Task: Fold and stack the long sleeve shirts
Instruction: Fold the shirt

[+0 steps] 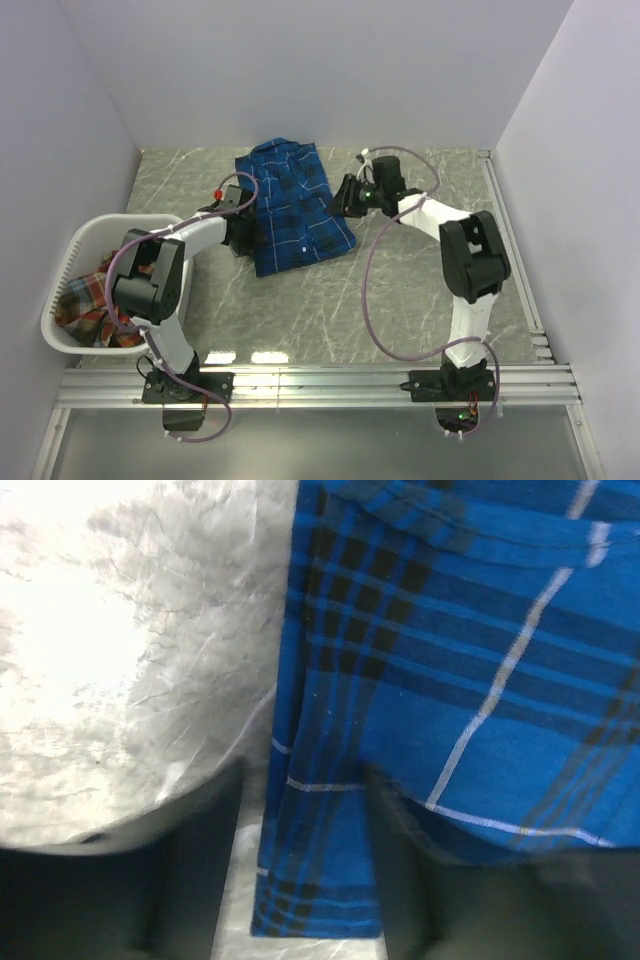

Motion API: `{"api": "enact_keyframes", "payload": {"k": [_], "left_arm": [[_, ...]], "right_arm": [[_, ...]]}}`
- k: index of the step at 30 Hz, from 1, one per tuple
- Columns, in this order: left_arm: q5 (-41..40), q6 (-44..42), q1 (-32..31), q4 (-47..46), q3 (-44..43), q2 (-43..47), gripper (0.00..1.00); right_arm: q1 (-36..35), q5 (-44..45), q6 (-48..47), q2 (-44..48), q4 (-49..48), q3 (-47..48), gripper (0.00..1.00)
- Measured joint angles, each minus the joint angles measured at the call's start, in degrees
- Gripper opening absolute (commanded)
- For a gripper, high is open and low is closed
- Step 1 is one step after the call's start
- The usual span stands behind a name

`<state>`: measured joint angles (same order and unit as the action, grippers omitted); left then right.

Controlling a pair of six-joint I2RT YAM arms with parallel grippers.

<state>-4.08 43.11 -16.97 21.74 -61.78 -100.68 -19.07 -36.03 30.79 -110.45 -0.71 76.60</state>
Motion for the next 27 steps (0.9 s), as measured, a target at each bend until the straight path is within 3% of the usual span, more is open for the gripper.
{"api": "enact_keyframes", "payload": {"k": [1, 3, 4, 5, 16, 18, 19, 21, 24, 25, 27], "left_arm": [[0.2, 0.2, 0.0, 0.0, 0.0, -0.5, 0.37], [0.5, 1.1, 0.0, -0.5, 0.3, -1.0, 0.22], [0.5, 1.5, 0.0, -0.7, 0.6, -1.0, 0.07], [0.7, 2.1, 0.1, -1.1, 1.1, -1.0, 0.01], [4.5, 3.1, 1.3, -3.6, 15.1, 10.6, 0.01], [4.5, 2.8, 1.7, -1.8, 16.3, 12.5, 0.06], [4.4, 2.5, 1.9, -0.6, 16.7, 13.4, 0.17], [4.3, 1.3, 2.0, 1.9, 17.1, 15.0, 0.26], [4.9, -0.1, 2.2, 4.0, 17.1, 17.6, 0.5], [5.2, -0.6, 2.1, 4.5, 17.1, 18.8, 0.65], [5.7, -1.4, 1.9, 5.7, 16.2, 21.0, 0.75]], "right_arm": [[-0.2, -0.3, 0.3, -1.4, -0.1, 0.0, 0.4], [-0.5, -0.7, 1.3, -4.3, 0.1, -0.3, 0.39], [-0.5, -0.6, 1.9, -5.3, 0.2, -1.0, 0.39], [-0.5, -0.5, 2.7, -5.9, 0.2, -2.1, 0.38], [1.2, 0.7, 7.0, -1.9, 1.2, -14.9, 0.37], [1.2, 0.7, 6.7, -0.1, 2.1, -17.0, 0.37], [1.1, 1.2, 6.3, 1.0, 2.7, -17.9, 0.37], [0.6, 2.6, 4.9, 3.3, 5.2, -19.0, 0.37], [-0.8, 5.6, 1.7, 6.9, 8.6, -18.3, 0.38], [-1.7, 6.9, 0.6, 8.2, 10.0, -17.4, 0.39], [-3.8, 9.7, -1.4, 10.7, 11.8, -15.1, 0.41]]}}
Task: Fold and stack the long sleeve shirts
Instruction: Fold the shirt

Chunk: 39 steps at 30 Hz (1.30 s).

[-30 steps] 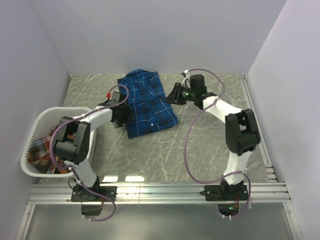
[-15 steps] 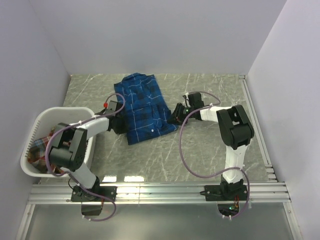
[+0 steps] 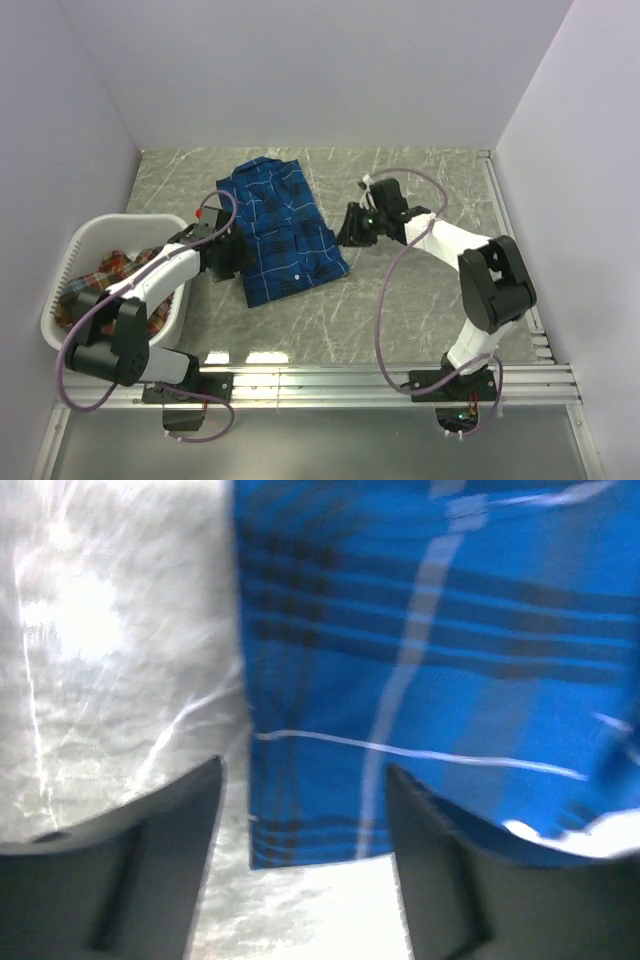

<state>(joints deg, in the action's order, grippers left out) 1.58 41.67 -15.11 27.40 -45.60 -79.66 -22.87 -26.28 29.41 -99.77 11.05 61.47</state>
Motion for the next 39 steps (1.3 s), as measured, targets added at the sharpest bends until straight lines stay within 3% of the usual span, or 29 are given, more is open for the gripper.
{"api": "enact_keyframes", "payload": {"k": [3, 5, 9, 22, 39], "left_arm": [[0.8, -1.0, -0.6, 0.2, -2.9, 2.5, 0.79], [1.7, -2.1, -1.0, -1.4, -4.7, 3.4, 0.76], [3.4, -5.2, -2.6, -6.1, -8.8, 2.4, 0.73], [3.3, -20.3, -9.5, -13.4, -23.8, -22.0, 0.66], [-1.7, -22.4, -13.8, -12.4, -32.5, -31.2, 0.67]], "right_arm": [[-3.3, 3.3, -2.6, 4.0, 0.6, 4.0, 0.43], [-4.9, 4.1, -3.6, 6.0, -0.5, 5.5, 0.49], [-5.2, 4.2, -4.1, 7.0, -2.1, 5.7, 0.49], [-4.1, 3.6, -6.0, 7.4, -2.6, -1.6, 0.48], [-3.0, 1.7, -6.6, 8.3, -4.2, -2.7, 0.47]]}}
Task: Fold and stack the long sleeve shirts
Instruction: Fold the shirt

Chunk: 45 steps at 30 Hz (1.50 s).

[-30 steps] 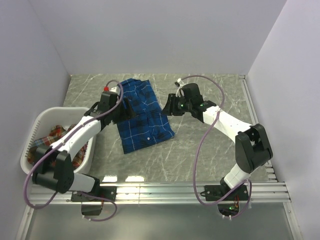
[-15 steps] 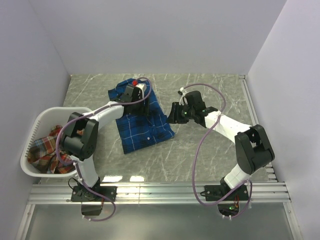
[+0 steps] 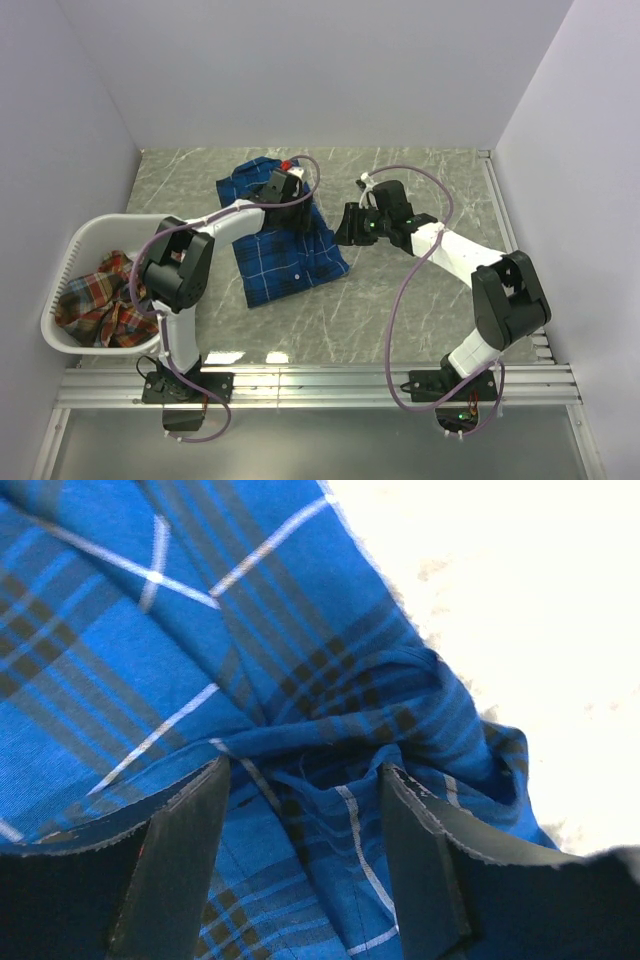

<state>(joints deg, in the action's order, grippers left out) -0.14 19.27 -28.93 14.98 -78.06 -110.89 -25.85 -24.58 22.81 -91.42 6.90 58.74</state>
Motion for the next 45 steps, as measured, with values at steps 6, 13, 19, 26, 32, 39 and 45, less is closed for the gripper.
{"api": "enact_keyframes", "payload": {"k": [6, 13, 19, 26, 32, 39, 45], "left_arm": [[-5.2, 4.6, 0.0, 1.5, 0.7, 1.3, 0.68], [-7.3, 8.0, 1.4, 3.0, 2.5, 8.5, 0.58], [-8.5, 9.0, 3.7, 4.7, 2.5, 8.9, 0.46], [-8.9, 6.8, 3.8, 7.3, 1.6, 6.2, 0.48], [-6.1, 0.2, 3.8, 7.6, 0.8, 2.4, 0.54], [-2.1, -5.4, 3.7, 9.0, -2.1, -0.8, 0.54], [1.0, -7.9, 3.7, 10.2, -2.4, -0.8, 0.53]], "right_arm": [[0.0, -0.2, -0.4, 0.9, -0.1, 0.0, 0.47], [0.0, -0.4, -0.9, 1.2, -0.1, 0.0, 0.46], [0.0, -0.4, -1.3, 1.3, -0.1, -0.3, 0.46], [0.0, -0.8, -1.4, 1.3, -0.1, -0.3, 0.46], [0.0, -1.5, -1.7, 1.3, -0.2, -0.3, 0.46], [0.0, -1.9, -1.7, 1.3, -0.3, -0.3, 0.46], [0.0, -2.1, -1.7, 1.3, -0.3, -0.3, 0.45]]}}
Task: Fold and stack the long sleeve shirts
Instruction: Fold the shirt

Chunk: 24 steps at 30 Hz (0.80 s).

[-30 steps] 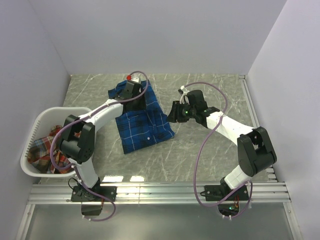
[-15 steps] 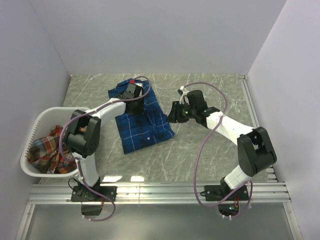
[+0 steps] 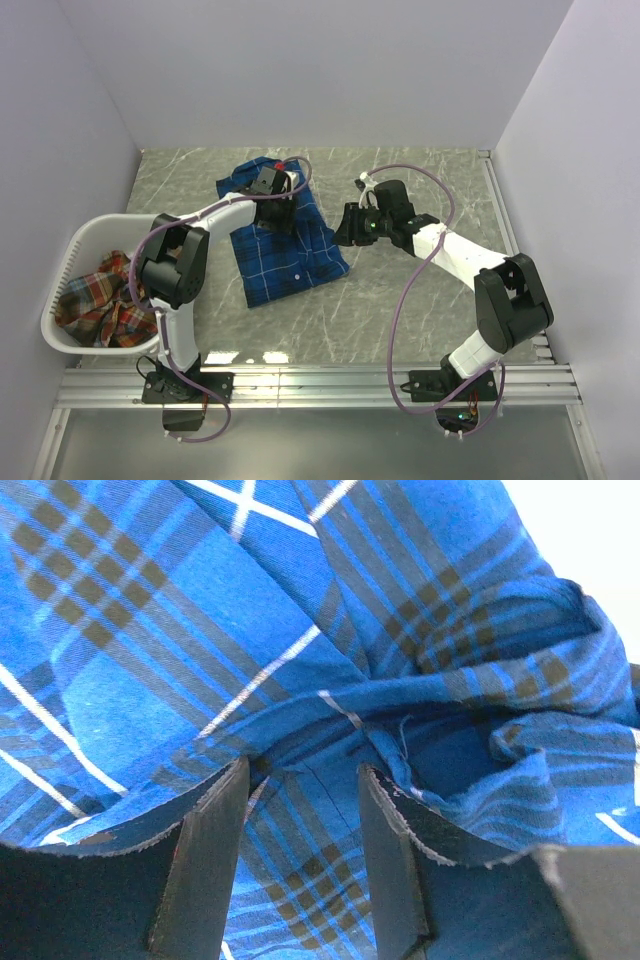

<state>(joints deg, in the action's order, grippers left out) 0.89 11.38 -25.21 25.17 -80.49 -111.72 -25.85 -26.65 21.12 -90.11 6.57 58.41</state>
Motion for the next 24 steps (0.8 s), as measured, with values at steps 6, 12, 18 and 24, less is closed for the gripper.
{"api": "enact_keyframes", "payload": {"k": [6, 12, 18, 24], "left_arm": [[1.8, -0.9, 0.0, 1.1, 0.0, 0.0, 0.48], [2.3, -1.2, 0.0, 1.7, 0.0, 0.0, 0.44], [0.8, -1.2, 0.0, 2.1, 0.0, 0.0, 0.36], [-0.2, -1.4, 0.0, 2.2, -0.5, -0.9, 0.12]], "right_arm": [[0.0, -0.2, 0.0, 0.0, -0.1, 0.0, 0.45], [0.0, -0.5, 0.0, 0.0, -0.2, 0.0, 0.45], [0.0, -0.9, 0.0, 0.0, -0.6, -0.7, 0.45], [0.0, -1.3, 0.0, 0.0, -1.0, -0.7, 0.45]]}}
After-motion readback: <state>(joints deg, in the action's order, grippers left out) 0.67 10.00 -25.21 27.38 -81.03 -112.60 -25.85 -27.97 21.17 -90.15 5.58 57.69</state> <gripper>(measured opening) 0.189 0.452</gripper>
